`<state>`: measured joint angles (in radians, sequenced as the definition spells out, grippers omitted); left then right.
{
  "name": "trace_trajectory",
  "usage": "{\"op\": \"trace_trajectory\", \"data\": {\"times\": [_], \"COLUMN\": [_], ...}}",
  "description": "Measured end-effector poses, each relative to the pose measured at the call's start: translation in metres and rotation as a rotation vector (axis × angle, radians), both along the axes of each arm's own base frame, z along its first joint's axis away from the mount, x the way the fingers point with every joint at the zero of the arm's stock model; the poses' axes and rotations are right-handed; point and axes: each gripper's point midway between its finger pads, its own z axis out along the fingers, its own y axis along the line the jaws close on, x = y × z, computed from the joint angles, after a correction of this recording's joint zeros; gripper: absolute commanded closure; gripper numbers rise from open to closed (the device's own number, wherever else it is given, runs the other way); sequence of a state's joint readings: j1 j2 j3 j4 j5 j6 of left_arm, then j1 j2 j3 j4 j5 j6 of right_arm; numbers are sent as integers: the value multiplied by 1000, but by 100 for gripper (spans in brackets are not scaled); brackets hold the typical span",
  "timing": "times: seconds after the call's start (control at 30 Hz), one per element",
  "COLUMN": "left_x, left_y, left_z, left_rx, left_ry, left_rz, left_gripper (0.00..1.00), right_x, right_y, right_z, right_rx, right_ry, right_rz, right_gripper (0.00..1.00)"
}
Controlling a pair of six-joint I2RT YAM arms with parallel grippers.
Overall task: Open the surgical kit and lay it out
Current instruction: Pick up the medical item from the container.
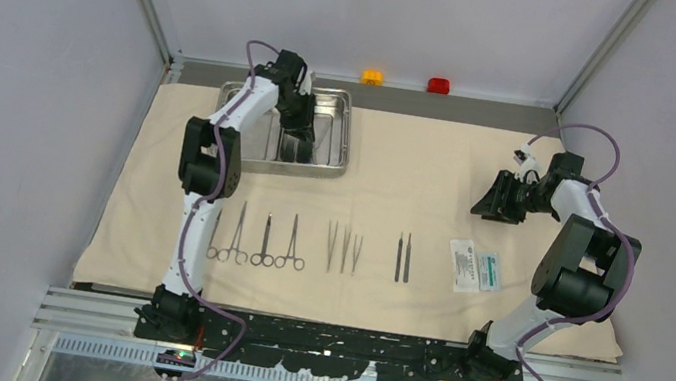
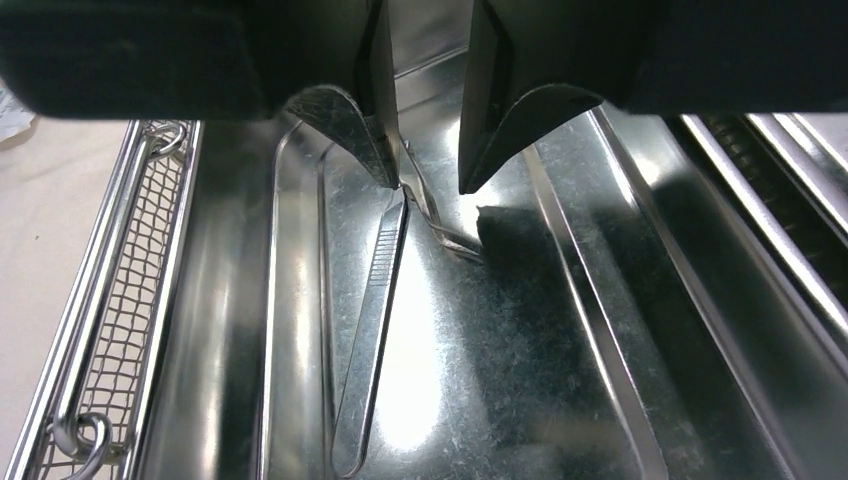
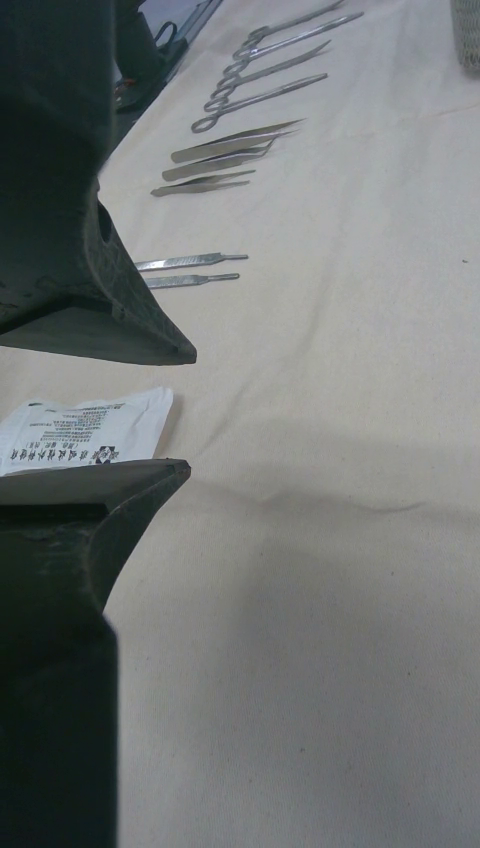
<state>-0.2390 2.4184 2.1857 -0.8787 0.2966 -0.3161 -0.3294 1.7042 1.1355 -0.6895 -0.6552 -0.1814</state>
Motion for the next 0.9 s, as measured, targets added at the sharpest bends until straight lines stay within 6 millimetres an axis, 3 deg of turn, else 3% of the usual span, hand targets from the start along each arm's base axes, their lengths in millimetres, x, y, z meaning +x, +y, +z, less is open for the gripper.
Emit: {"op": "trace_trajectory", "data": {"times": [0.27, 0.9], "left_x": [0, 4], "left_y": [-6, -11], "left_z": [-13, -15], "left_rx": [-30, -63], "left_ry": [32, 28], "left_rz": [12, 16], "left_gripper": [76, 97], "right_x": [0, 0], "right_y": [0, -1], "right_z": [0, 0], "right_rx": [0, -3], "right_ry": [0, 1], "right_rz": [0, -1], "right_gripper": [55, 55]}}
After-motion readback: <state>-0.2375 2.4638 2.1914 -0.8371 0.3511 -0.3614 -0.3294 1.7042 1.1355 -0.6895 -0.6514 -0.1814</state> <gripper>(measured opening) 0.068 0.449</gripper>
